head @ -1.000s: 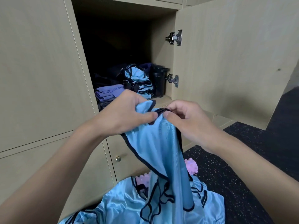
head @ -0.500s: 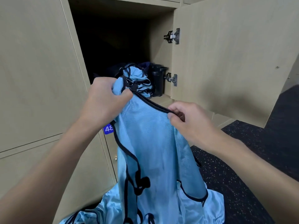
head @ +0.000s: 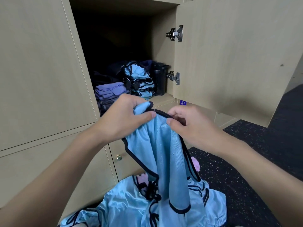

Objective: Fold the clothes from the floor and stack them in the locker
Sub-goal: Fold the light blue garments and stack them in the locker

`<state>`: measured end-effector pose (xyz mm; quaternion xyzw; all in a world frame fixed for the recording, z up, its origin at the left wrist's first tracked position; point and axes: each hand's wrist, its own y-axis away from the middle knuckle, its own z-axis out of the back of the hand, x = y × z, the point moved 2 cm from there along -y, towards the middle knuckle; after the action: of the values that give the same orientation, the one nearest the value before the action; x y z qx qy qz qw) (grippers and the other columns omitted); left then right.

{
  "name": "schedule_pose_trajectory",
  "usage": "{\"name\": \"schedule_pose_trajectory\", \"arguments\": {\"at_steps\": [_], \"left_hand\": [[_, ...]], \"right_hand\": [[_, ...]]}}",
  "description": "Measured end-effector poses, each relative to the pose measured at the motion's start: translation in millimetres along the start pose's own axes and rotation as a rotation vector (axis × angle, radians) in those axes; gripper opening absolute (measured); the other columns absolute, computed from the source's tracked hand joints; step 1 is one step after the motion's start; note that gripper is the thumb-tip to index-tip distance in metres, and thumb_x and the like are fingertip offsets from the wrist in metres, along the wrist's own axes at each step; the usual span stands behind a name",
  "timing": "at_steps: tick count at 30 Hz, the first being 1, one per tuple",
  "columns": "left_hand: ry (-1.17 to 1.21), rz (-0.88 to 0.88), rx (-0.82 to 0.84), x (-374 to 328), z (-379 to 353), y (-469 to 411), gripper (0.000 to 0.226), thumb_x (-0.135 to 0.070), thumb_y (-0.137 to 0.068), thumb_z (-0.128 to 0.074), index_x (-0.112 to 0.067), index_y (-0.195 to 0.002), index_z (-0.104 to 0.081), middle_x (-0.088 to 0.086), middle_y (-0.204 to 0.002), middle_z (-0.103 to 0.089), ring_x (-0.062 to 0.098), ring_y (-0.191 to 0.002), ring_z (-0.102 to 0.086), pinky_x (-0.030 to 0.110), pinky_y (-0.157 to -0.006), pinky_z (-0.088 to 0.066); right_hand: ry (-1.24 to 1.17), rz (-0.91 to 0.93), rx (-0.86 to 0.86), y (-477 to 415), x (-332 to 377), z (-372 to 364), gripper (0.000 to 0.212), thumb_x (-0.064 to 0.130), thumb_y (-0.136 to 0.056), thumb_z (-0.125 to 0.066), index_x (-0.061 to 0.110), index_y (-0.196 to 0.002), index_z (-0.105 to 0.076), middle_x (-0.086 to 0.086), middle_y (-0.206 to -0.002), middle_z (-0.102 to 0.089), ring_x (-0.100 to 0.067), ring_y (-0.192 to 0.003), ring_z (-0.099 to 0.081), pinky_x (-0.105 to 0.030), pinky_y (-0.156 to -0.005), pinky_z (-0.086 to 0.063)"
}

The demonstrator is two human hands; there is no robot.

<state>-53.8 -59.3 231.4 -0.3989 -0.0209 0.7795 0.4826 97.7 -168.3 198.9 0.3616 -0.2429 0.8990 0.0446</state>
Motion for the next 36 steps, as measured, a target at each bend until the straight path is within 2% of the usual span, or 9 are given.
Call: {"name": "schedule_pose_trajectory", "arguments": {"at_steps": [6,11,14,17,20,23,27,30,36], "left_hand": [[-0.061,0.055,-0.168,10.7,12.0,0.2,0.042,-0.024,-0.091,-0.071,0.007,-0.071,-0.051,0.002,-0.057,-0.040,0.008,-0.047,-0.031,0.018,-0.043,-0.026],[-0.158,0.109,-0.201,26.6,22.5,-0.8,0.043,-0.020,-0.089,-0.072,-0.013,-0.057,-0.044,-0.003,-0.053,-0.040,0.008,-0.044,-0.033,0.020,-0.045,-0.029],[-0.179,0.036,-0.075,25.8,10.1,4.3,0.009,-0.028,-0.082,-0.079,-0.023,-0.085,-0.072,-0.012,-0.082,-0.069,0.005,-0.076,-0.063,0.028,-0.071,-0.050],[-0.016,-0.011,0.133,20.5,-14.2,8.8,0.048,-0.028,-0.077,-0.084,-0.029,-0.122,-0.068,-0.021,-0.114,-0.069,-0.008,-0.106,-0.062,0.017,-0.100,-0.046],[0.105,0.008,0.346,18.3,-32.7,11.8,0.022,-0.023,-0.083,-0.082,-0.018,-0.103,-0.073,0.005,-0.091,-0.073,0.019,-0.079,-0.065,0.036,-0.078,-0.053],[0.145,0.063,0.340,23.6,-32.3,11.8,0.019,-0.018,-0.087,-0.077,-0.013,-0.072,-0.067,0.003,-0.059,-0.050,0.011,-0.052,-0.042,0.022,-0.049,-0.035],[0.069,0.067,0.267,30.4,-19.1,10.4,0.026,-0.024,-0.089,-0.074,-0.020,-0.065,-0.065,0.001,-0.062,-0.050,0.013,-0.055,-0.043,0.027,-0.050,-0.033],[-0.033,0.111,0.185,41.8,-9.5,9.0,0.034,-0.028,-0.090,-0.072,-0.007,-0.068,-0.058,0.001,-0.063,-0.048,0.013,-0.054,-0.042,0.028,-0.051,-0.034],[-0.071,0.178,0.106,42.9,-1.2,13.5,0.027,-0.028,-0.087,-0.075,-0.007,-0.074,-0.063,-0.002,-0.062,-0.053,0.013,-0.052,-0.046,0.029,-0.049,-0.038]], "right_hand": [[0.002,-0.030,0.017,2.0,-5.9,1.9,0.010,0.010,-0.094,-0.059,0.011,-0.086,-0.065,-0.014,-0.080,-0.068,-0.017,-0.065,-0.053,-0.033,-0.065,-0.044],[-0.004,-0.034,0.010,3.4,-7.0,5.7,0.010,0.010,-0.093,-0.060,0.010,-0.083,-0.065,-0.017,-0.077,-0.067,-0.015,-0.062,-0.049,-0.031,-0.060,-0.040],[-0.035,-0.017,0.051,5.1,-4.6,3.1,0.009,0.011,-0.092,-0.064,0.011,-0.083,-0.065,-0.008,-0.067,-0.061,-0.008,-0.056,-0.044,-0.021,-0.054,-0.035],[-0.026,-0.005,0.122,4.6,-4.8,-5.2,0.007,0.012,-0.090,-0.067,0.012,-0.083,-0.065,-0.010,-0.071,-0.064,-0.013,-0.058,-0.048,-0.030,-0.057,-0.039],[-0.031,0.000,0.139,2.4,-4.1,-9.1,0.007,0.012,-0.088,-0.069,0.016,-0.082,-0.066,-0.008,-0.078,-0.071,-0.028,-0.072,-0.062,-0.043,-0.070,-0.051],[-0.022,-0.014,0.155,1.7,-4.9,-7.1,0.008,0.014,-0.087,-0.071,0.018,-0.082,-0.067,-0.001,-0.078,-0.071,-0.016,-0.071,-0.063,-0.039,-0.075,-0.052],[-0.041,-0.032,0.170,2.8,-5.1,-0.2,0.005,0.021,-0.090,-0.069,0.019,-0.087,-0.071,0.000,-0.079,-0.071,-0.009,-0.067,-0.060,-0.027,-0.069,-0.049],[-0.022,-0.045,0.154,4.4,-6.8,7.3,0.013,0.019,-0.093,-0.065,0.019,-0.081,-0.069,0.008,-0.066,-0.064,-0.002,-0.056,-0.050,-0.014,-0.057,-0.039],[0.050,-0.081,0.158,6.9,-5.0,13.5,0.034,0.011,-0.099,-0.053,0.012,-0.065,-0.051,0.015,-0.048,-0.037,-0.002,-0.047,-0.035,-0.014,-0.050,-0.031]]}}
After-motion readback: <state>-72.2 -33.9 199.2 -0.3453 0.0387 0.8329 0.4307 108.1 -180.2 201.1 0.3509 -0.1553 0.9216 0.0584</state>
